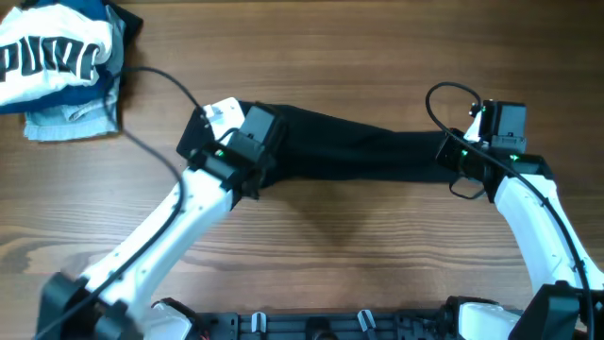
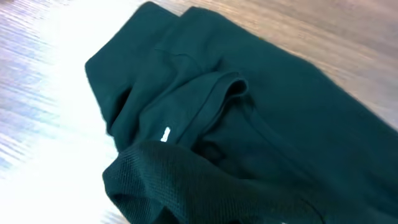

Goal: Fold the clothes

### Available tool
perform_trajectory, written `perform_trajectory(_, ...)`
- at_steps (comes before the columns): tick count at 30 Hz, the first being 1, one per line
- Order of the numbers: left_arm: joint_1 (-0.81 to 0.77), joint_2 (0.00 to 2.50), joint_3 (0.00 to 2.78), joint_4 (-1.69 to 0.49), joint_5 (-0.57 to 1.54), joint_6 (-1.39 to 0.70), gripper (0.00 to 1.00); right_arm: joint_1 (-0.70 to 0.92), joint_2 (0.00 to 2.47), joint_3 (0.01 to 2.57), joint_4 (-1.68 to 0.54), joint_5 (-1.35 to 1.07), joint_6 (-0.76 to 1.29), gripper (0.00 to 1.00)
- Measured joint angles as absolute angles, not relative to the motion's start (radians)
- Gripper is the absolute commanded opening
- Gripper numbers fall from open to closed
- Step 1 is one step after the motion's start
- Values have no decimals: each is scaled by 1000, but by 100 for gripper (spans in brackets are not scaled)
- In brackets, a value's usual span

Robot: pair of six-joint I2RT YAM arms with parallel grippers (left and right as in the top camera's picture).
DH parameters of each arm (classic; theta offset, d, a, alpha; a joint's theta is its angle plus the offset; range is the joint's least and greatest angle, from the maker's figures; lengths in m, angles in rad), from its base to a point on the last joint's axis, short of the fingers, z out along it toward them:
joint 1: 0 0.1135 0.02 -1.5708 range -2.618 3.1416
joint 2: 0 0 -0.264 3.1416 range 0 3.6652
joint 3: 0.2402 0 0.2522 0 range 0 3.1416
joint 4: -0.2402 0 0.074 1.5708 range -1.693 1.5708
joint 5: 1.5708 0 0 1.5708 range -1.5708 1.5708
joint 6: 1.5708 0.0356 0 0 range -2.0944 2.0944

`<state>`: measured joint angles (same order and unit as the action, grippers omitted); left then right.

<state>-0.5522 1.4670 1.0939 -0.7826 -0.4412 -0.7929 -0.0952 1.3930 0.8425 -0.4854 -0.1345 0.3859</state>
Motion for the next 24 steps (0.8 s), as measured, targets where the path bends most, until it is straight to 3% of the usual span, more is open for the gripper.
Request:
perform_trajectory(8,-521,1641,1094,-642,-467,-737,4,-95,1522,842,-378,-134,360,5)
perform_trajectory(10,-486,1668,1094,-588,-467,-730,8,-95,1569,842,-361,-134,357,9)
perform_trajectory(11,-471,1673,1094,-574,-467,-726,17,-95,1585,842,-348,-134,356,15)
perform_trajectory(12,-458,1676,1094,-556,-467,-721,45,-95,1602,842,-335,-134,354,34)
perform_trajectory(13,-448,1677,1094,-540,-468,-716,67,-95,1615,842,-331,-135,353,42)
perform_trajectory(14,-437,1677,1094,-524,-468,-710,100,-95,1627,842,-327,-134,350,61)
perform_trajectory(15,-427,1677,1094,-509,-471,-712,100,-95,1635,842,-320,-134,346,73)
perform_trajectory(17,-416,1677,1094,-500,-475,-707,100,-95,1638,842,-312,-134,346,85)
perform_trajectory(22,-410,1677,1094,-499,-475,-602,100,-95,1636,846,-341,-134,329,97)
perform_trajectory(24,-409,1676,1094,-503,-475,-559,100,-99,1617,846,-353,-134,286,97)
